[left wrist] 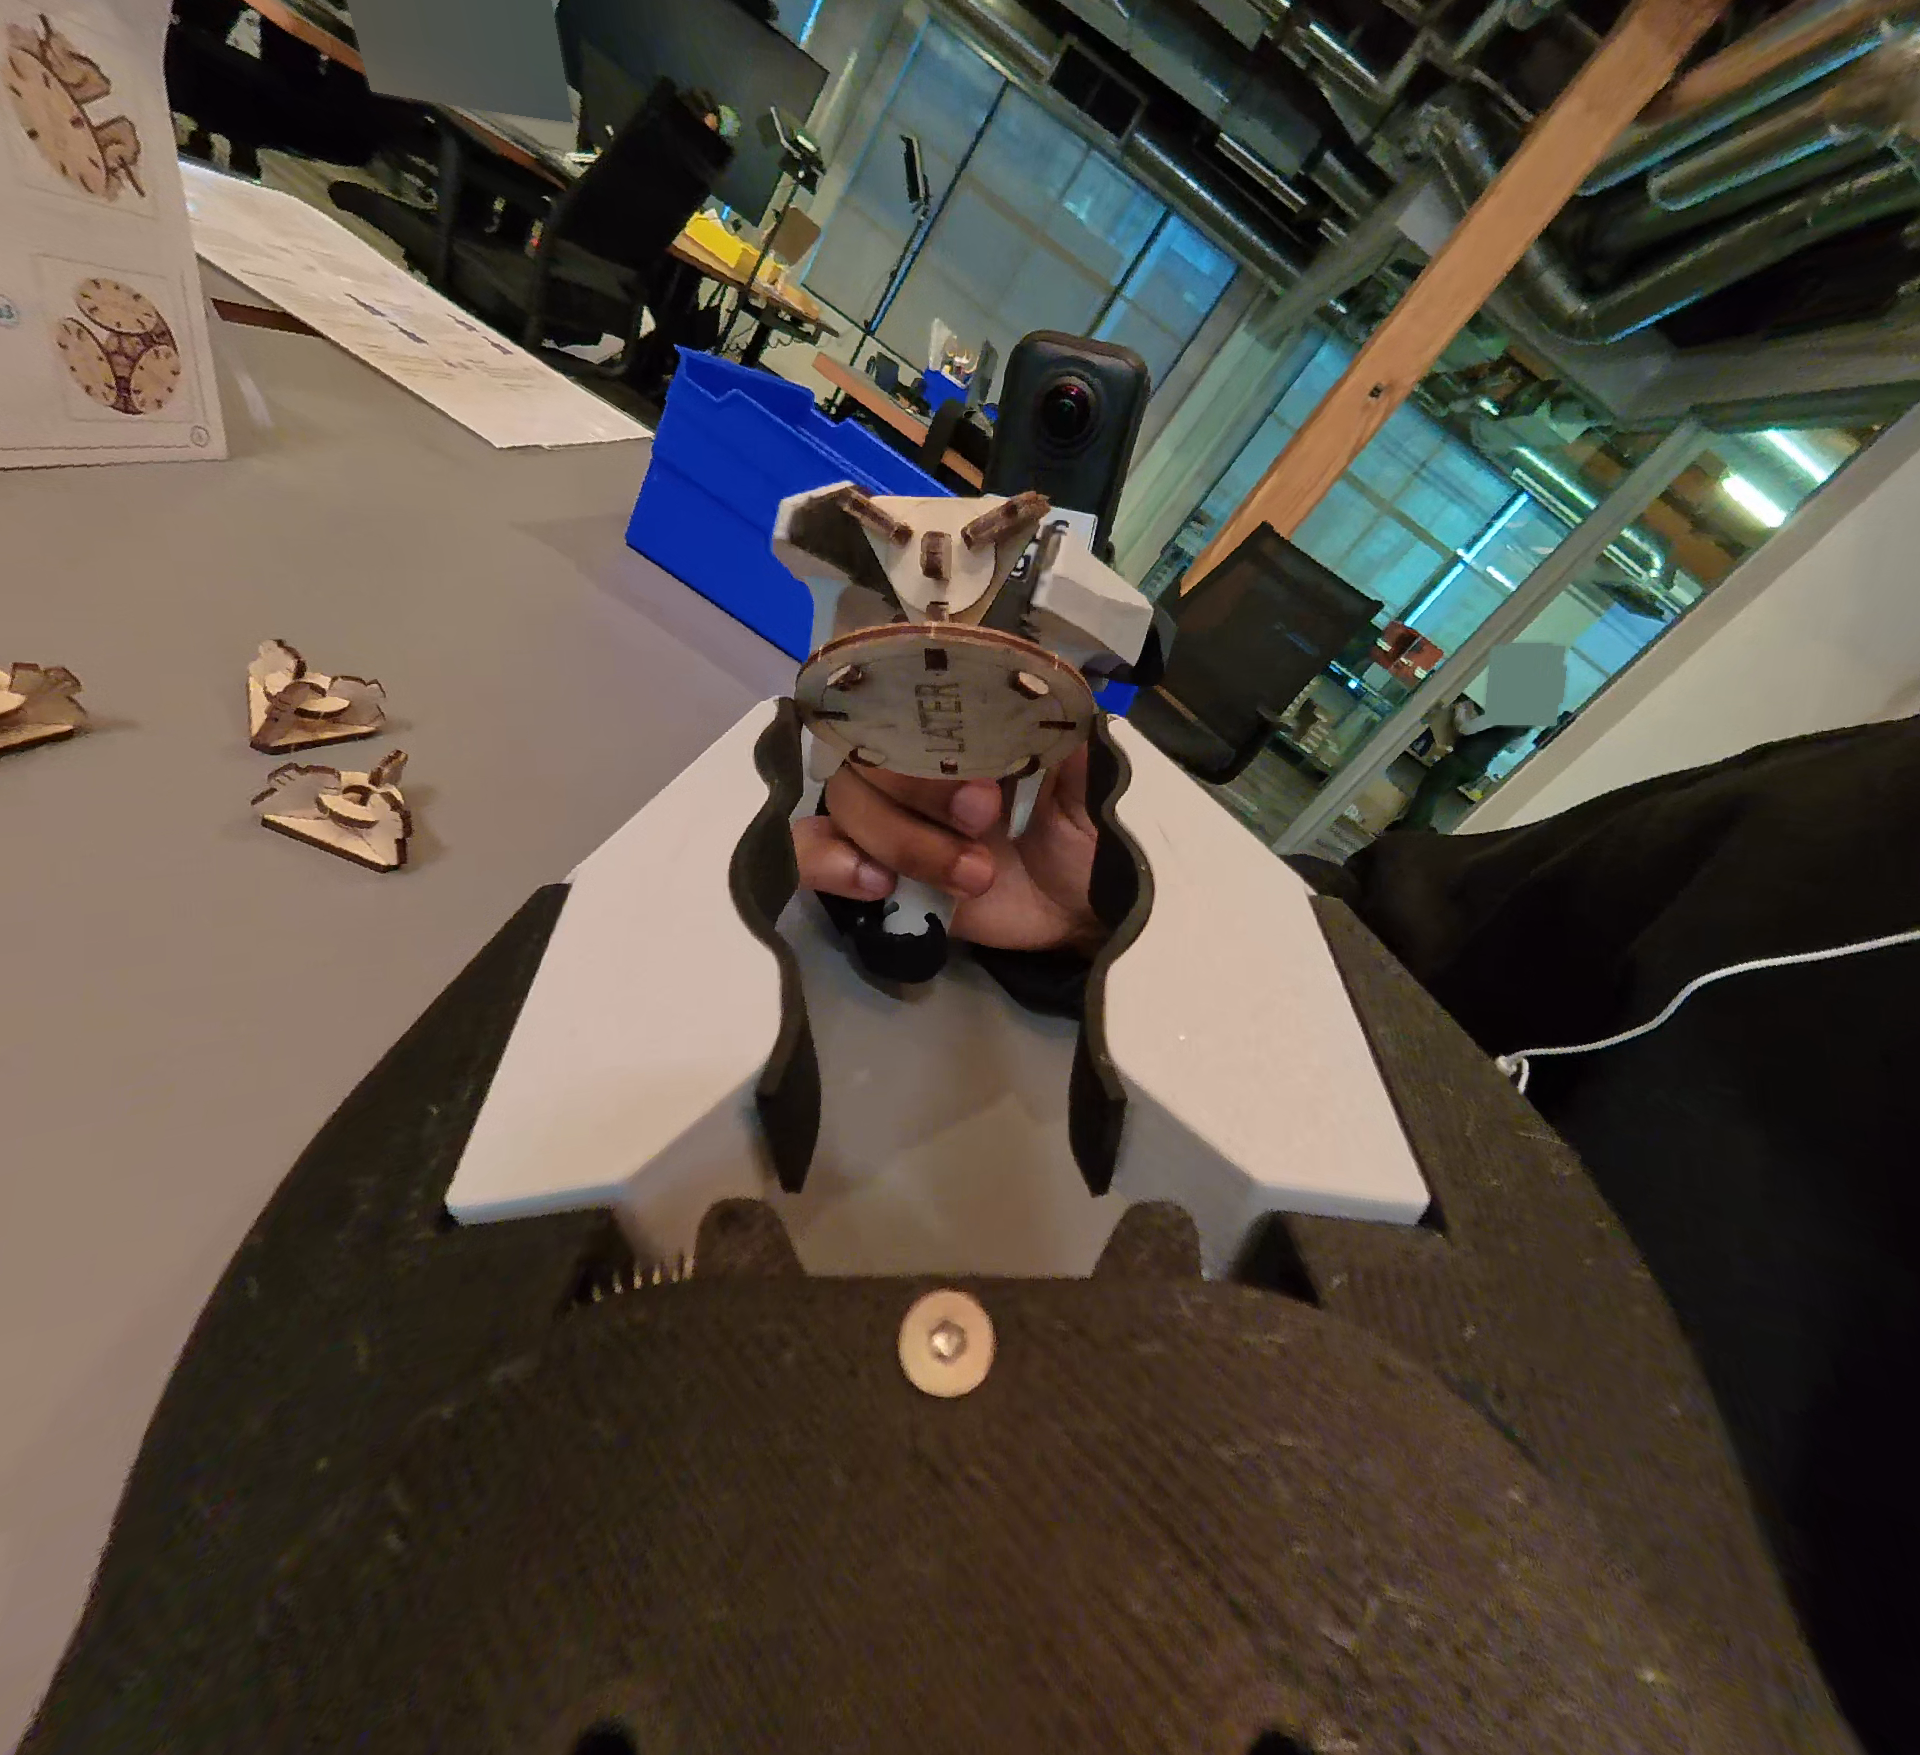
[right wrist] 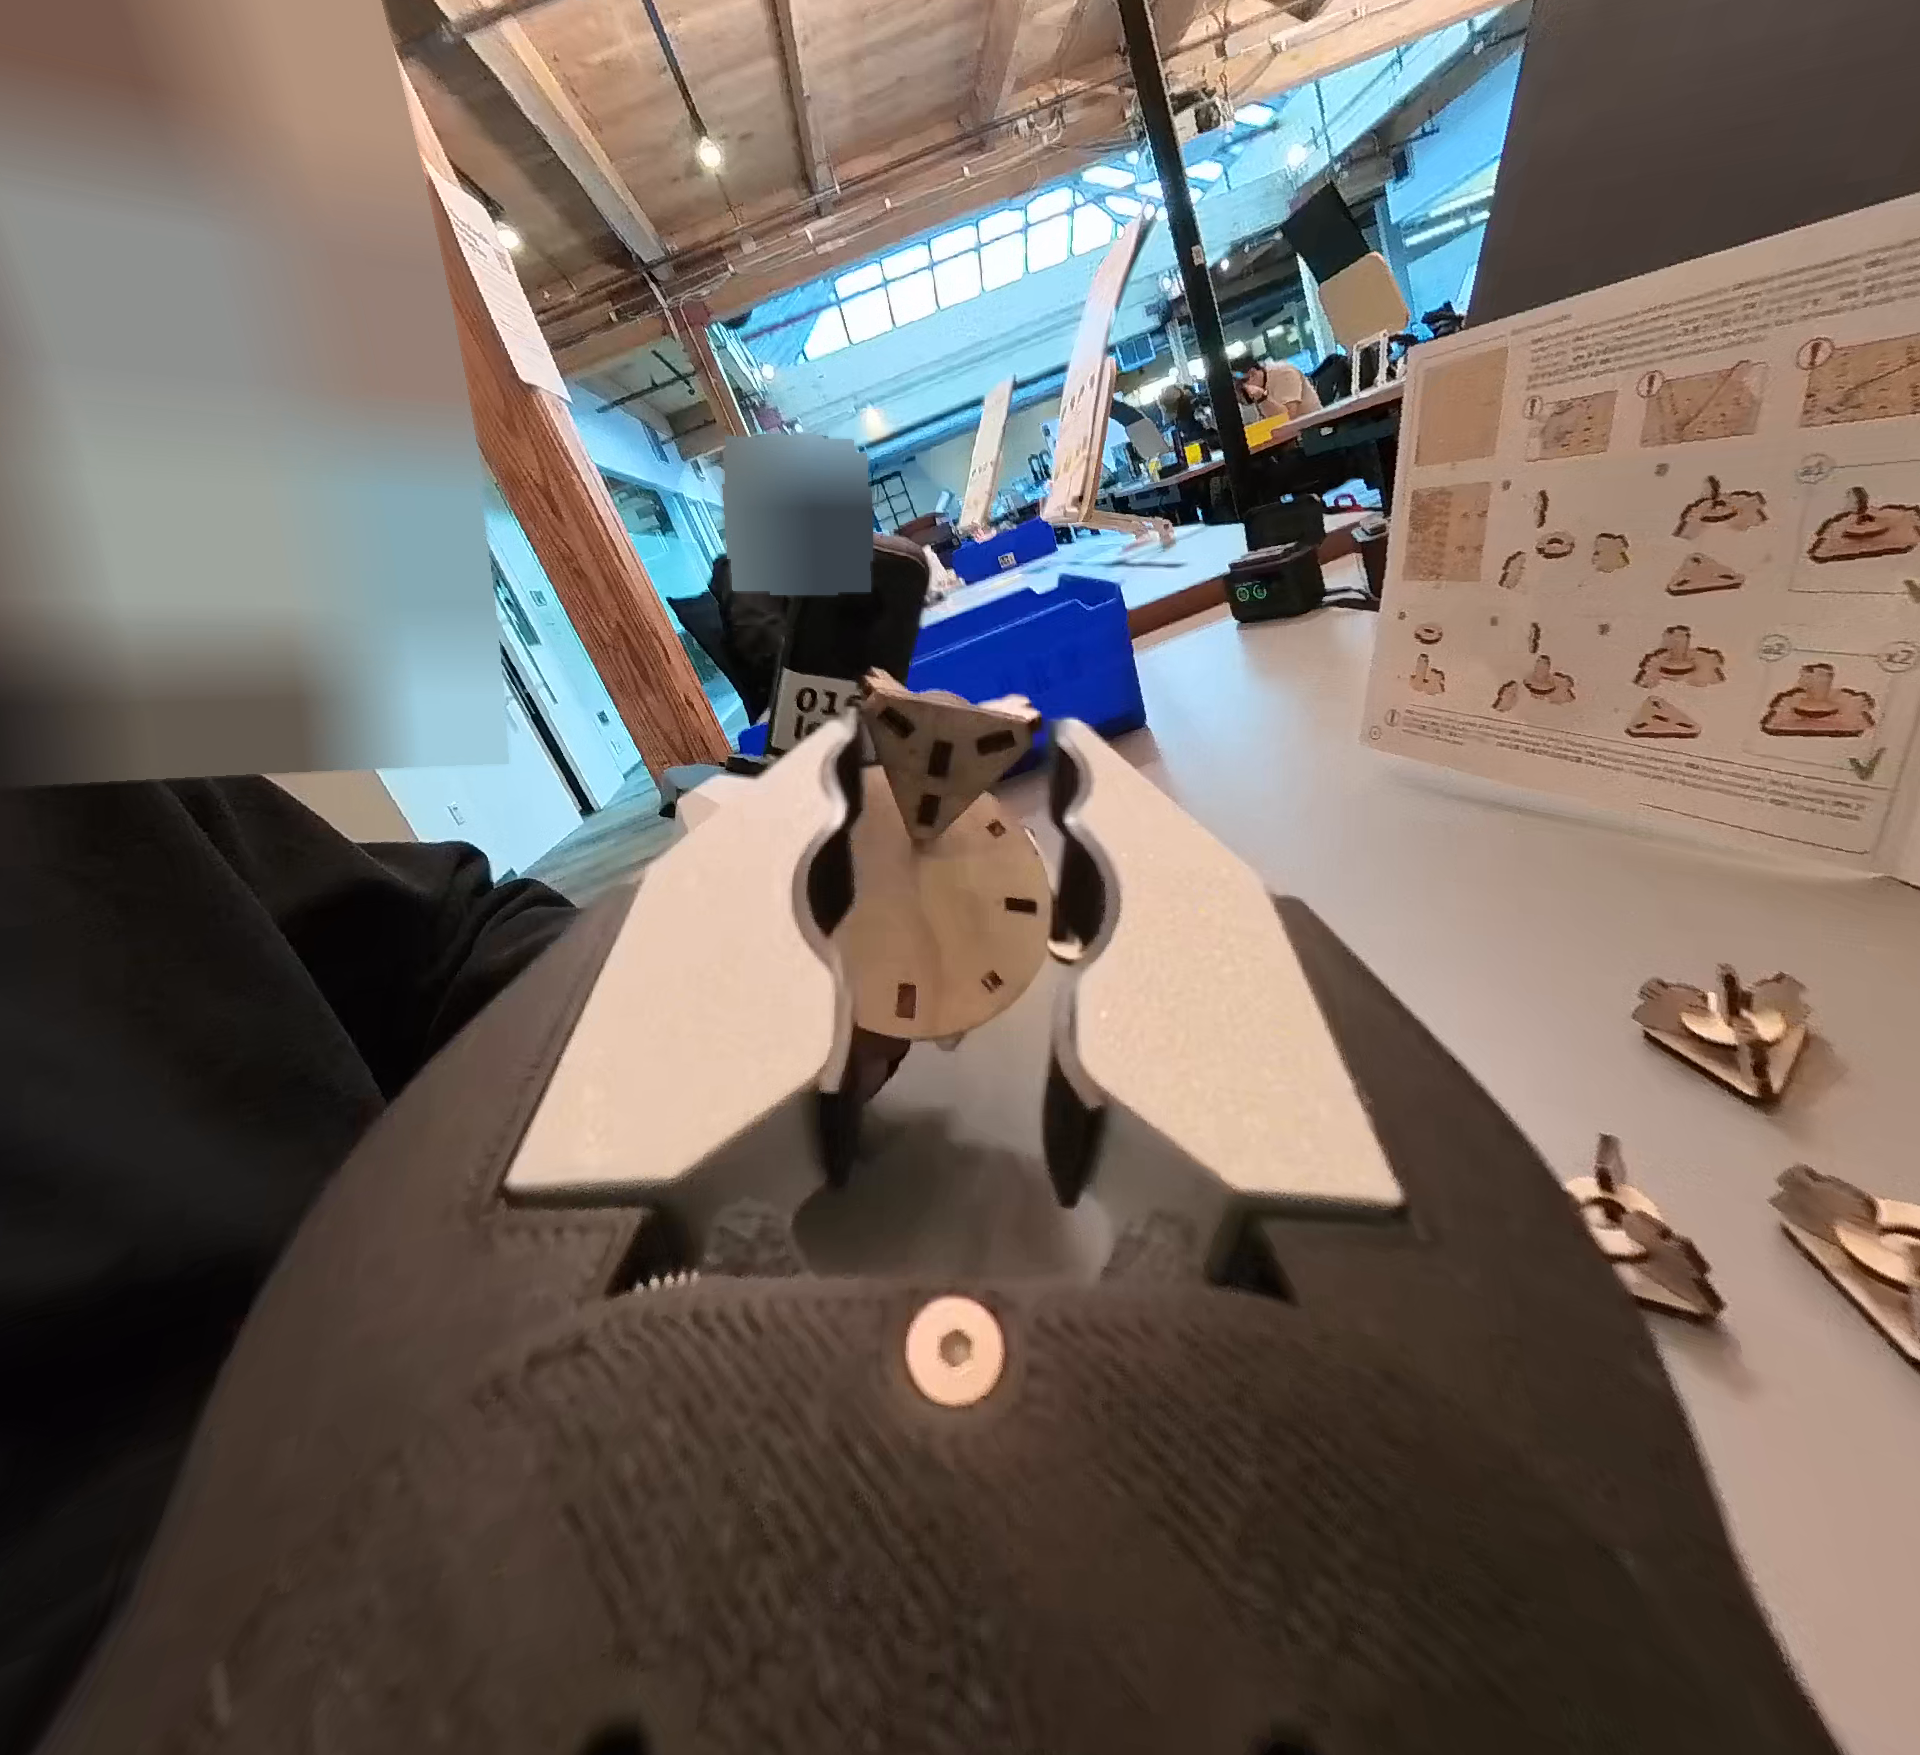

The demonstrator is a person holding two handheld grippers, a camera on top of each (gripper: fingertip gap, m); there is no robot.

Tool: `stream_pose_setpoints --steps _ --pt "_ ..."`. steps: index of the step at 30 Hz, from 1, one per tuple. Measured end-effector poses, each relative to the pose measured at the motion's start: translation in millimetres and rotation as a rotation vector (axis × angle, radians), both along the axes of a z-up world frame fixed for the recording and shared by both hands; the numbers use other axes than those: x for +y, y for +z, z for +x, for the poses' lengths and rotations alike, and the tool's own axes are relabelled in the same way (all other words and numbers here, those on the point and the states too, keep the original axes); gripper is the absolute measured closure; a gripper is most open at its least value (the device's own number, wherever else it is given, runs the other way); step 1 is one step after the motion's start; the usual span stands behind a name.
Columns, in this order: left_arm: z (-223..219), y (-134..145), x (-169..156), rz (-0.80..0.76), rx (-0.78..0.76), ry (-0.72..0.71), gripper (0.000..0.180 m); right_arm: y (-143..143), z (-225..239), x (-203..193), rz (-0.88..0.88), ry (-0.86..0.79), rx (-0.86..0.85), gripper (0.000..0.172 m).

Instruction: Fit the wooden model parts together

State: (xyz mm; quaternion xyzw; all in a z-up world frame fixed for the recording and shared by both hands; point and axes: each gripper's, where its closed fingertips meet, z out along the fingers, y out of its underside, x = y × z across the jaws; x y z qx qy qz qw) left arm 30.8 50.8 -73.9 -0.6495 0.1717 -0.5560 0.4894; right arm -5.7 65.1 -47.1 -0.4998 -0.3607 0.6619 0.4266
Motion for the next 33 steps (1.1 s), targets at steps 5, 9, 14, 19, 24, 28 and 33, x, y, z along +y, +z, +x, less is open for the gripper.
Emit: stream_pose_setpoints --steps 5,9,14,19,24,28,33 --pt "-17.2 2.5 10.7 0.045 0.049 0.078 0.128 2.2 9.4 17.1 0.017 -0.076 -0.028 0.108" --pt "-42.9 -1.5 28.1 0.072 0.163 0.189 0.128 16.7 29.7 38.6 0.028 -0.185 0.006 0.106" --pt "-52.2 -20.7 37.6 0.049 0.311 0.210 0.128 12.2 44.1 65.8 0.086 -0.394 -0.103 0.102" --pt "-54.9 -41.1 43.2 0.036 0.440 0.224 0.127 -3.7 46.7 82.4 0.333 -0.622 -0.348 0.092" --pt "-52.2 -55.8 43.1 0.005 0.501 0.199 0.127 -13.6 38.8 76.7 0.515 -0.669 -0.448 0.103" --pt "-51.2 -57.7 42.1 -0.007 0.506 0.185 0.127 -16.3 30.9 63.2 0.517 -0.584 -0.428 0.128" --pt "-51.5 -59.0 42.1 -0.025 0.497 0.178 0.127 -22.6 20.8 51.1 0.420 -0.479 -0.389 0.134"
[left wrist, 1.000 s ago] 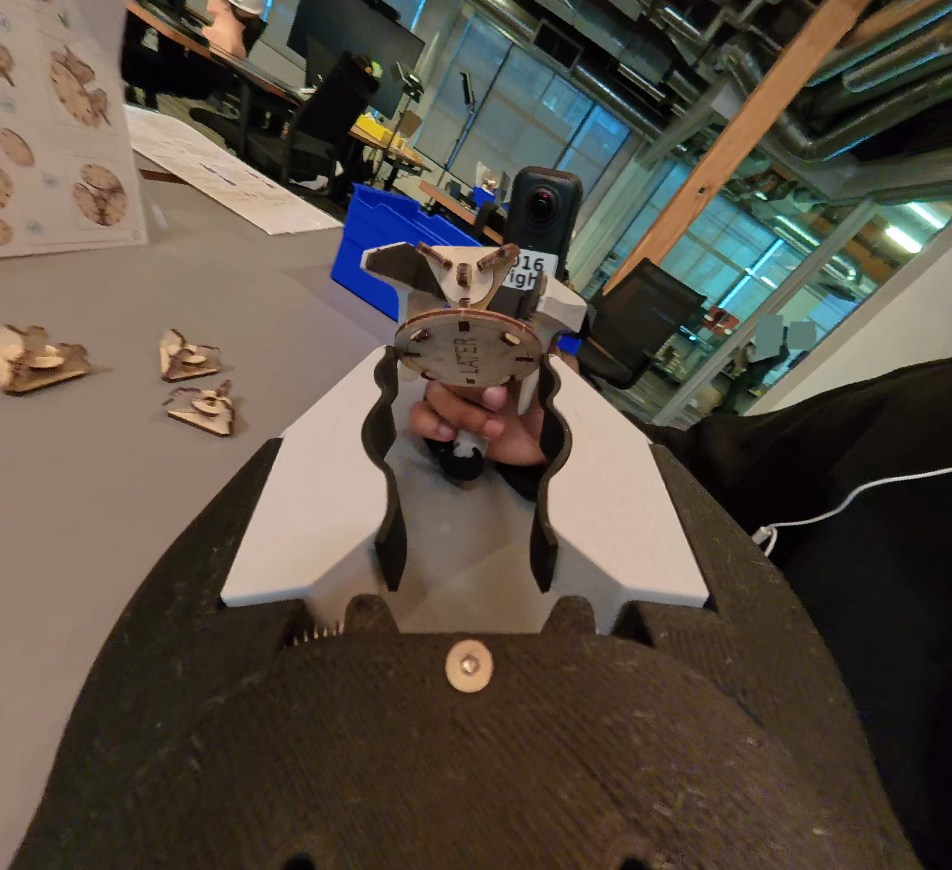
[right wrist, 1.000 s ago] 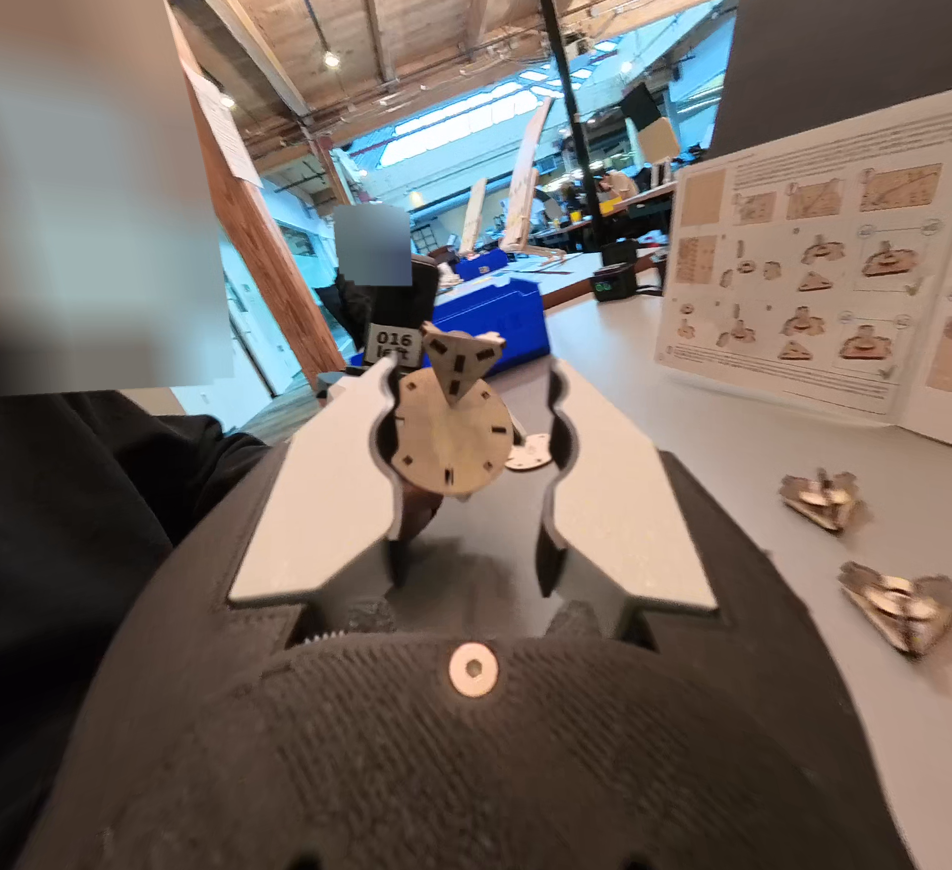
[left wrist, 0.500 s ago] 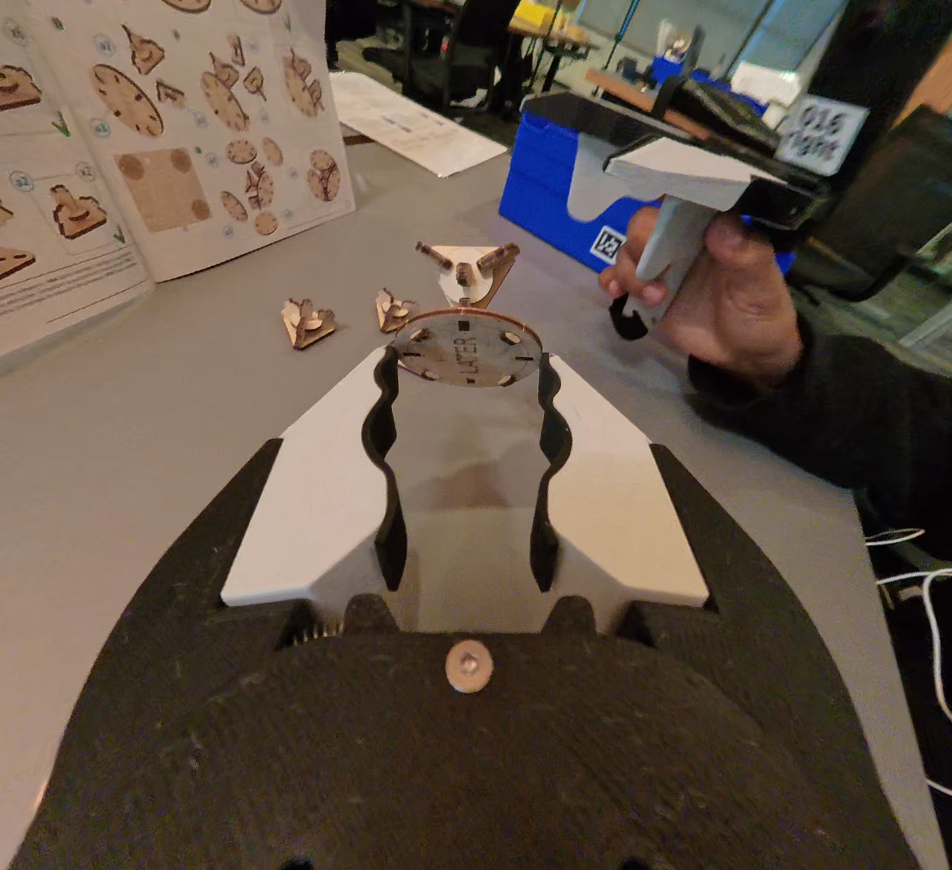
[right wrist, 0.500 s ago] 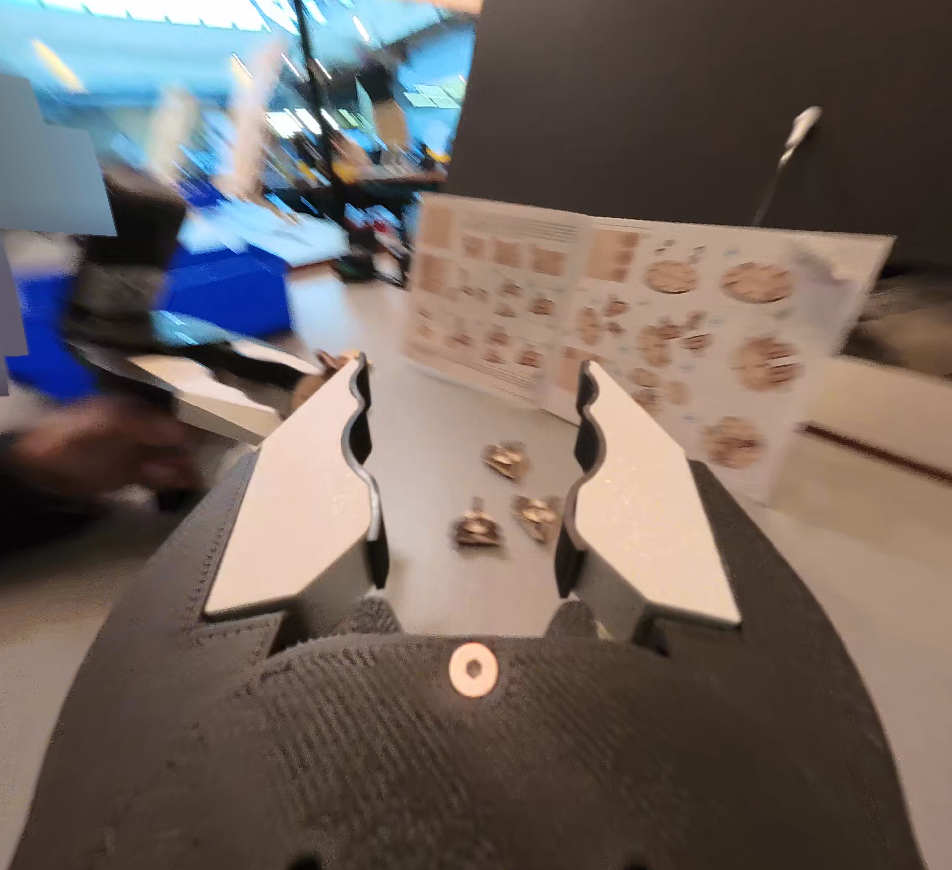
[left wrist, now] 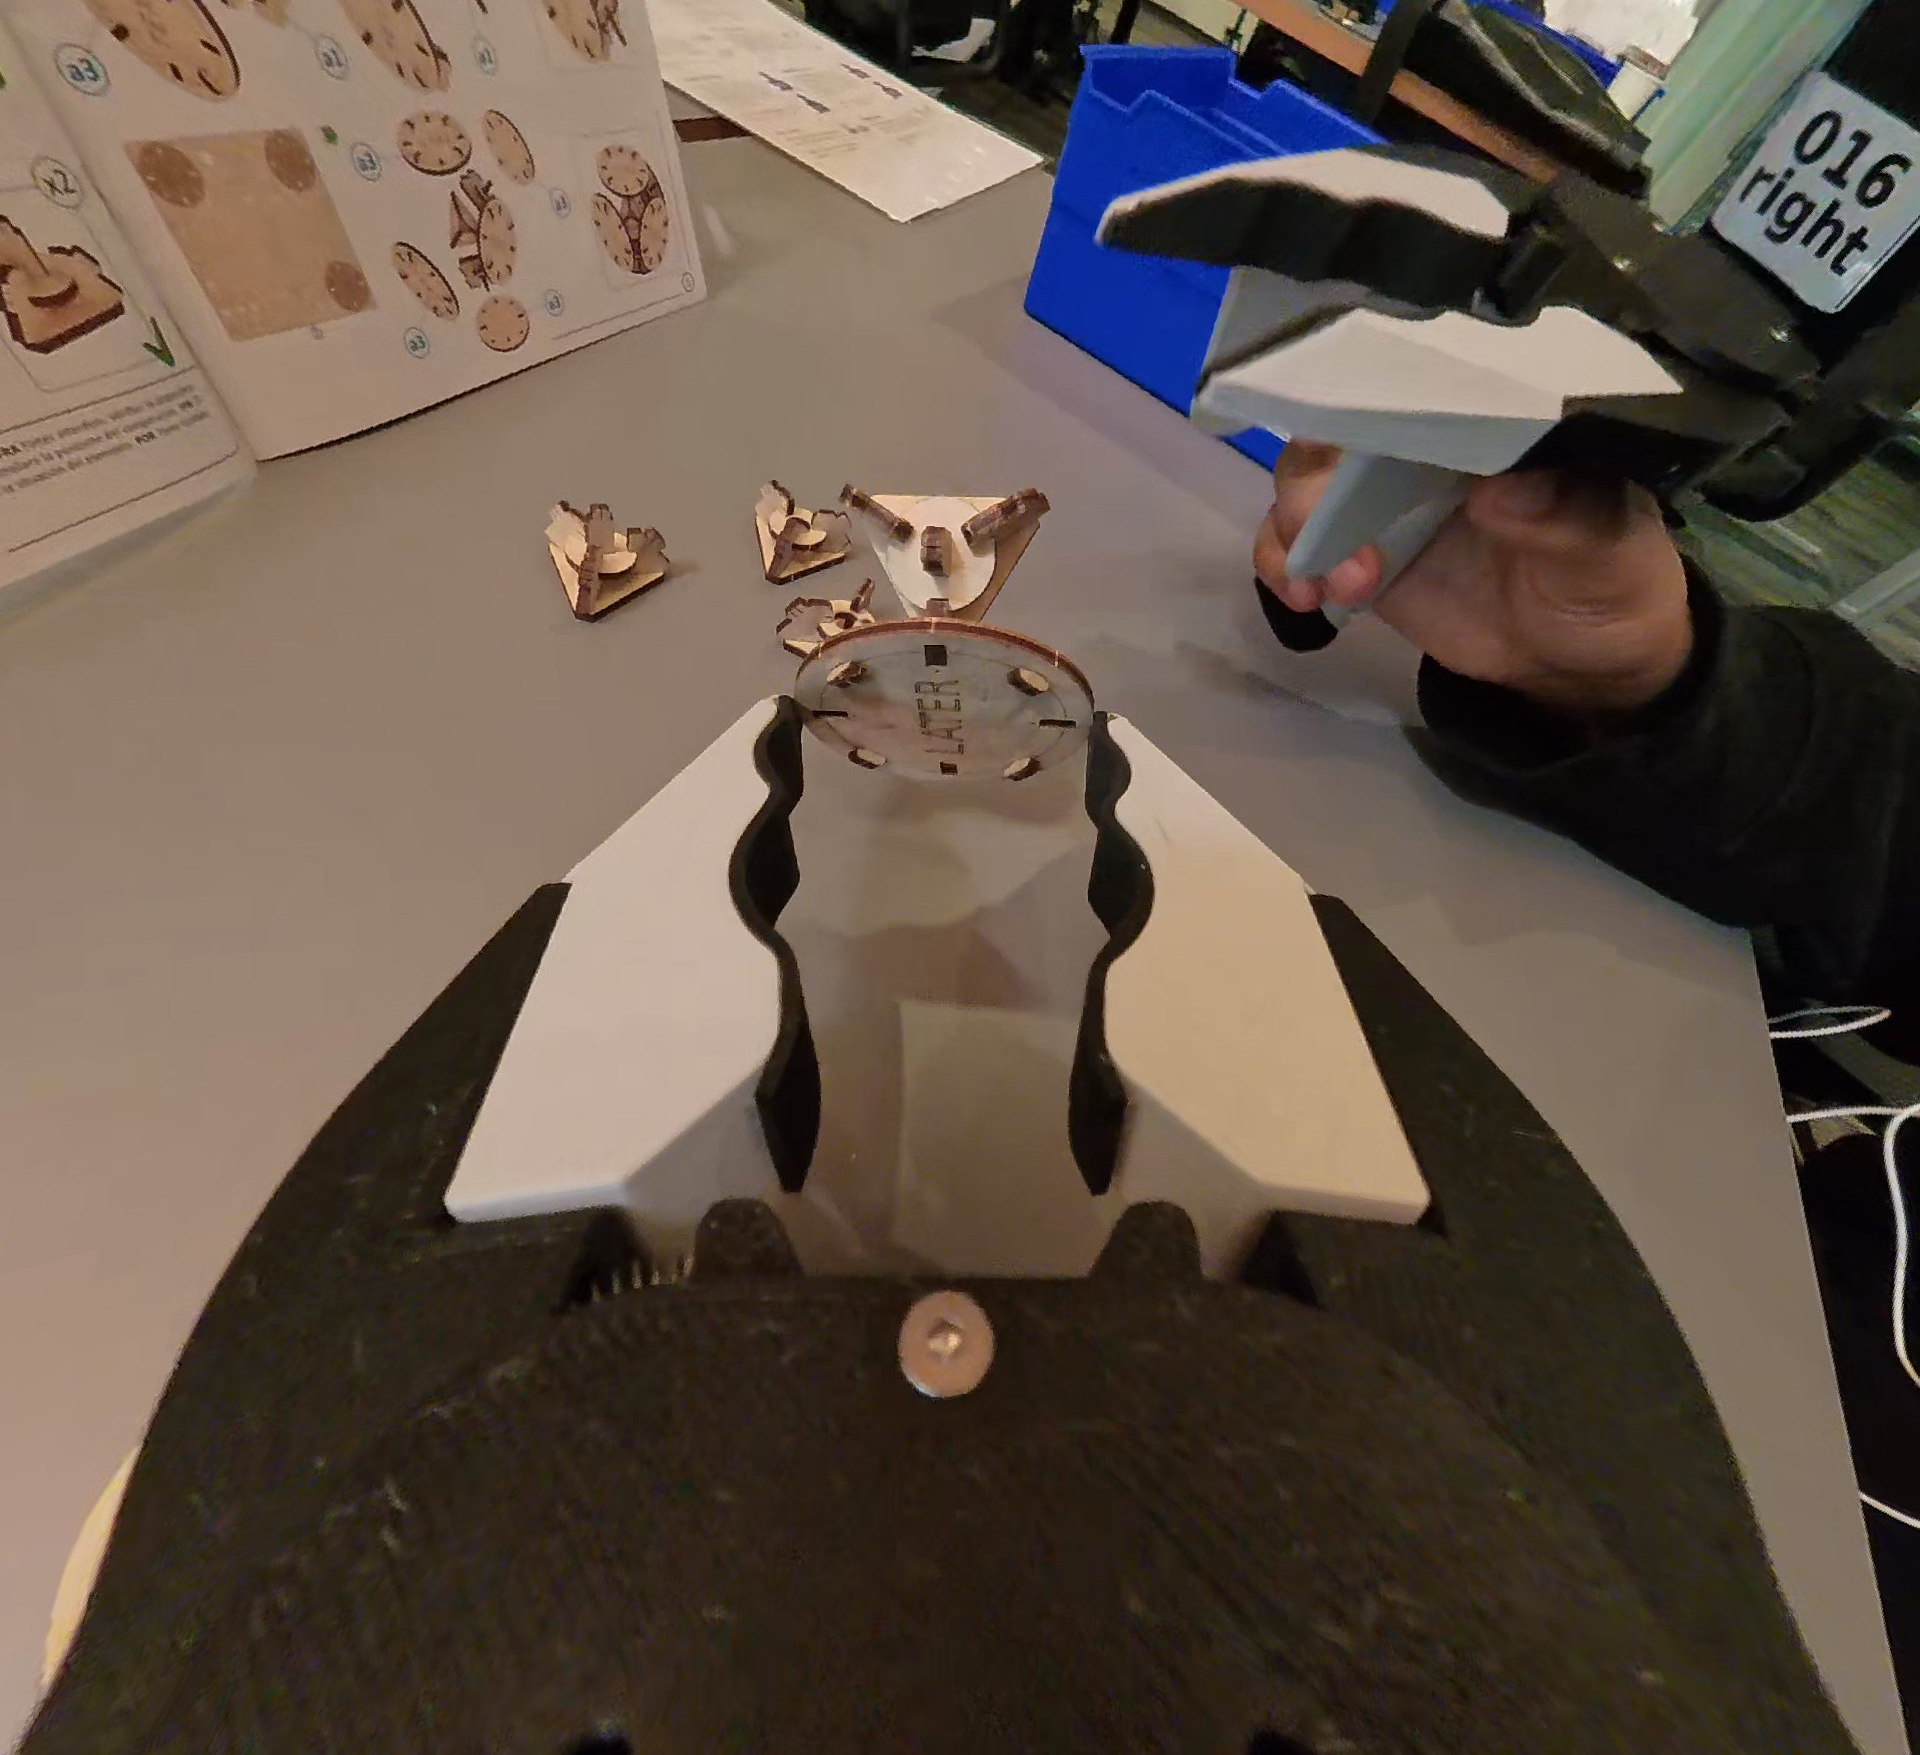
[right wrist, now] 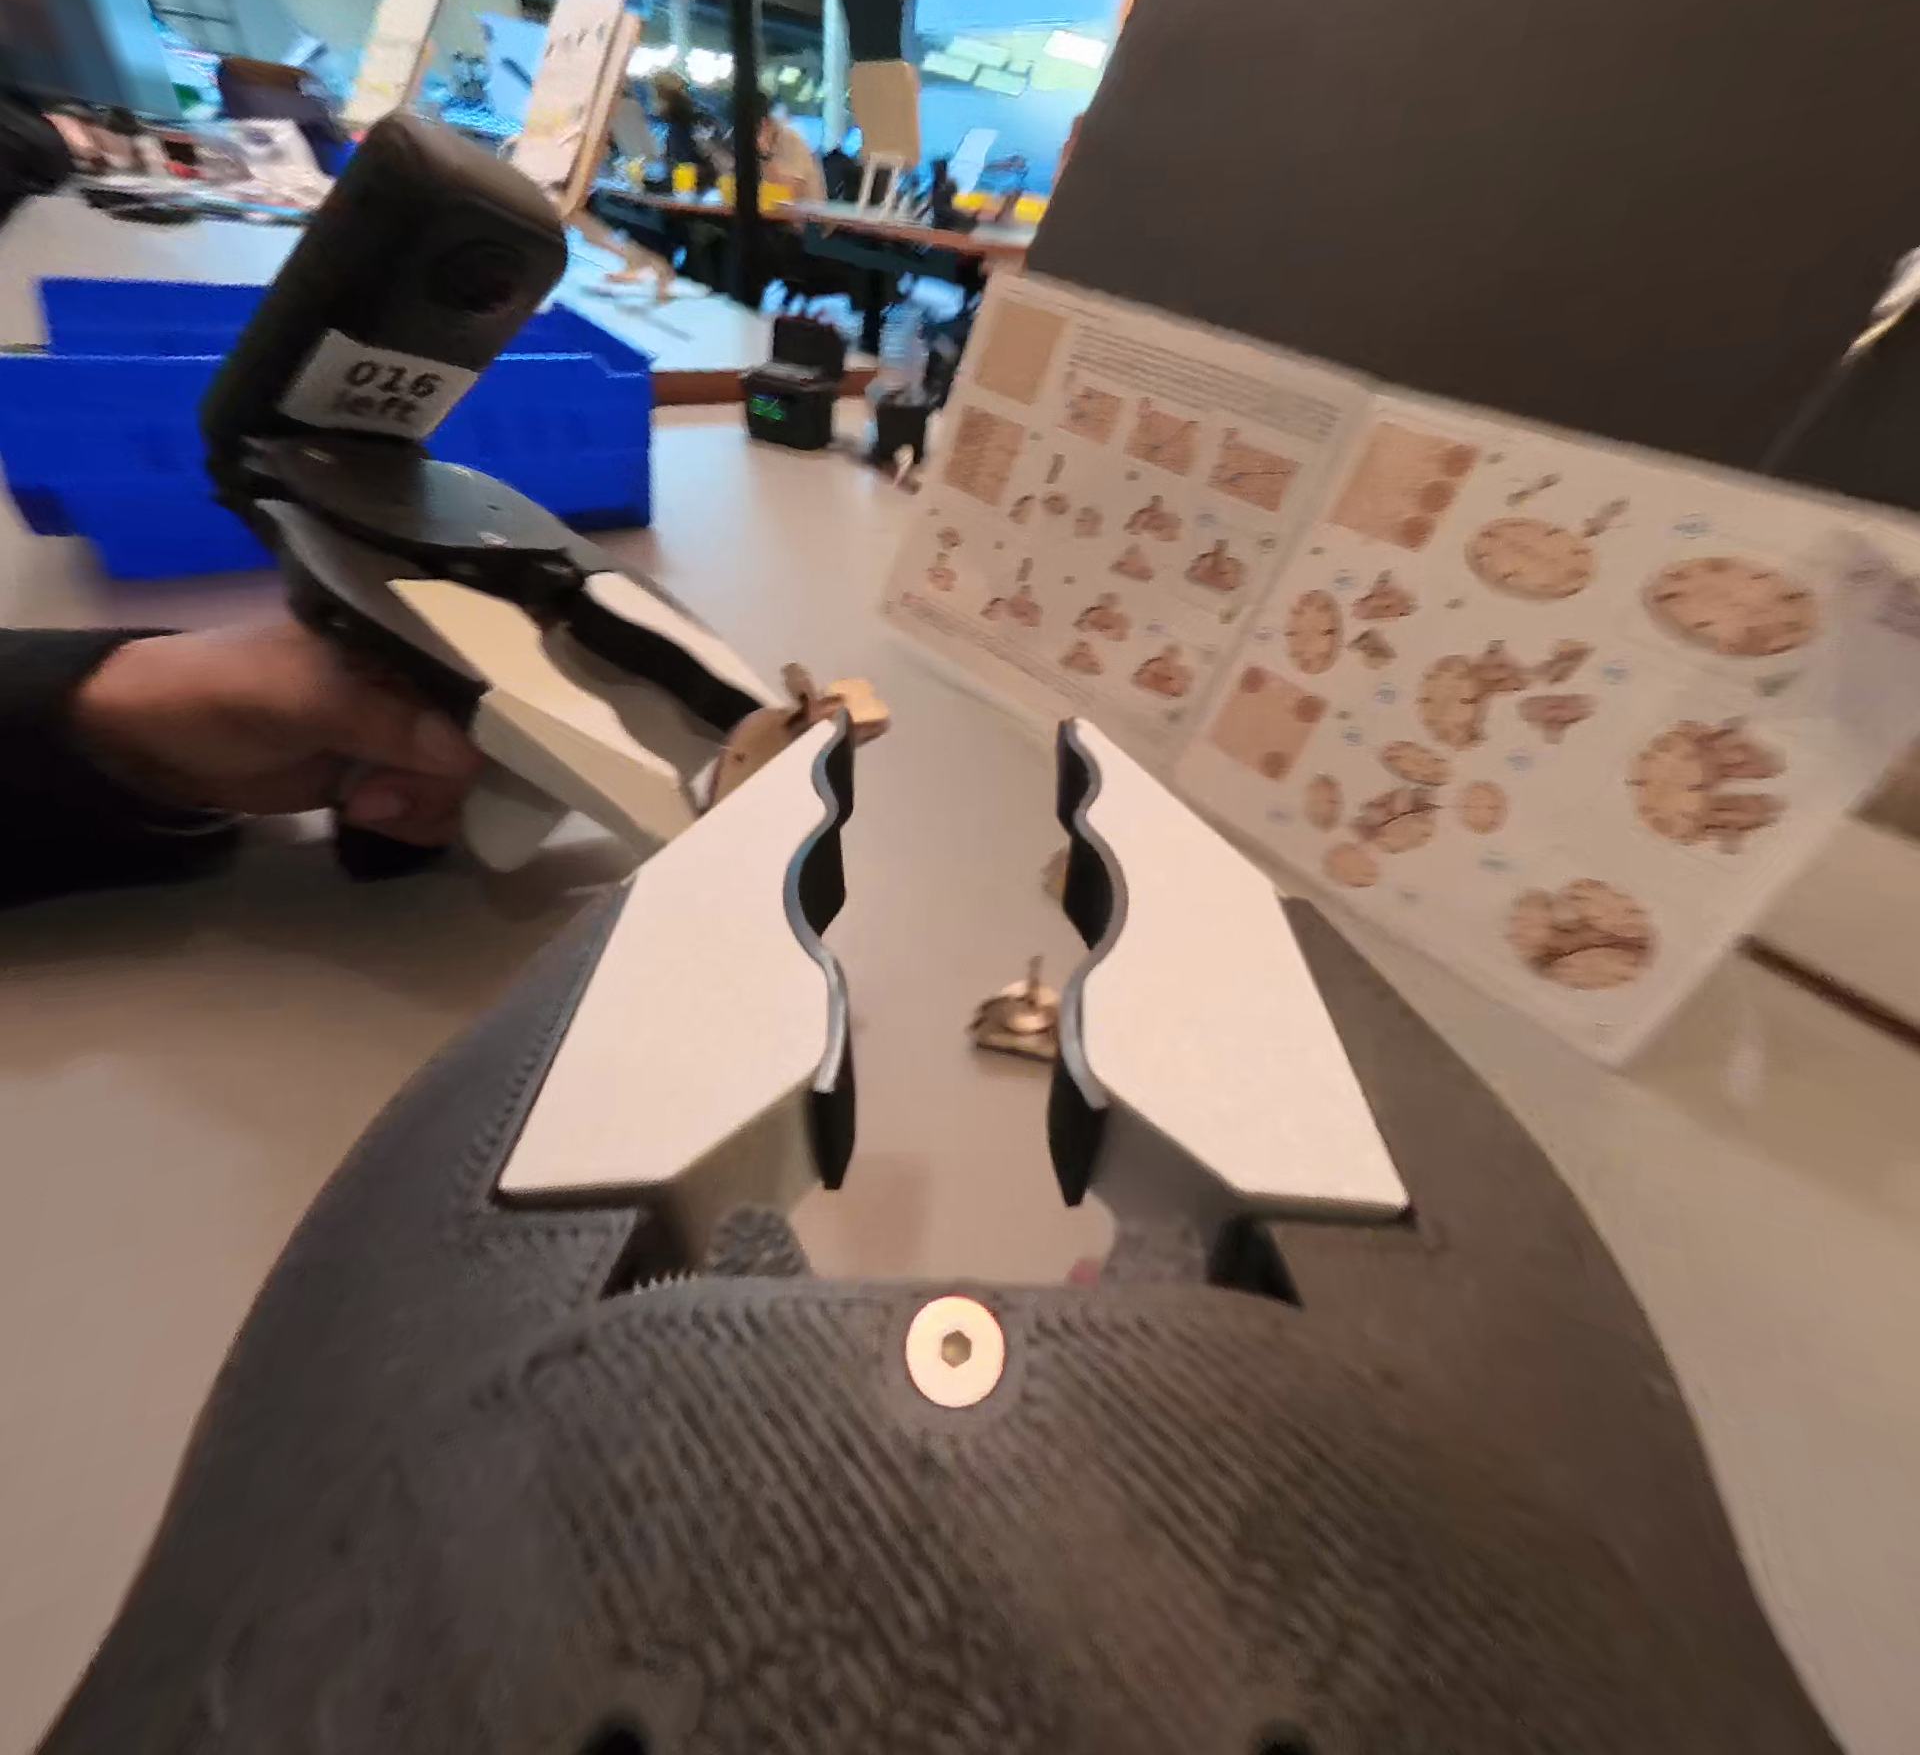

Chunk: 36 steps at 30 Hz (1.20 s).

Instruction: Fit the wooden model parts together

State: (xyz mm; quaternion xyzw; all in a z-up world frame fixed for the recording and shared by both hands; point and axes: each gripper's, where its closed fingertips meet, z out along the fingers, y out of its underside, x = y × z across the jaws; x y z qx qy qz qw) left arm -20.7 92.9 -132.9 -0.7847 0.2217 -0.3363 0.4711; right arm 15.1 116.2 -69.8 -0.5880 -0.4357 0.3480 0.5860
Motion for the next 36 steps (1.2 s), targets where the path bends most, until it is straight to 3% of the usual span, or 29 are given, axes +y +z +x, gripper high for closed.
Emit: stream_pose_setpoints --steps 4,10,29,36 --pt "1.1 -1.2 -0.5 0.001 0.014 -0.002 0.127 -21.3 -9.9 -10.8 -0.105 0.050 -0.098 0.122" --pt "1.0 -2.0 -0.3 -0.014 0.003 -0.007 0.127 -30.1 -15.0 -17.1 -0.101 0.064 -0.154 0.113" --pt "0.7 -2.3 0.0 -0.028 -0.011 -0.009 0.127 -35.7 -21.4 -31.1 -0.160 0.136 -0.169 0.115" --pt "-0.1 -2.2 0.4 -0.033 -0.020 -0.008 0.127 -38.1 -12.1 -16.0 -0.121 0.065 -0.215 0.119"
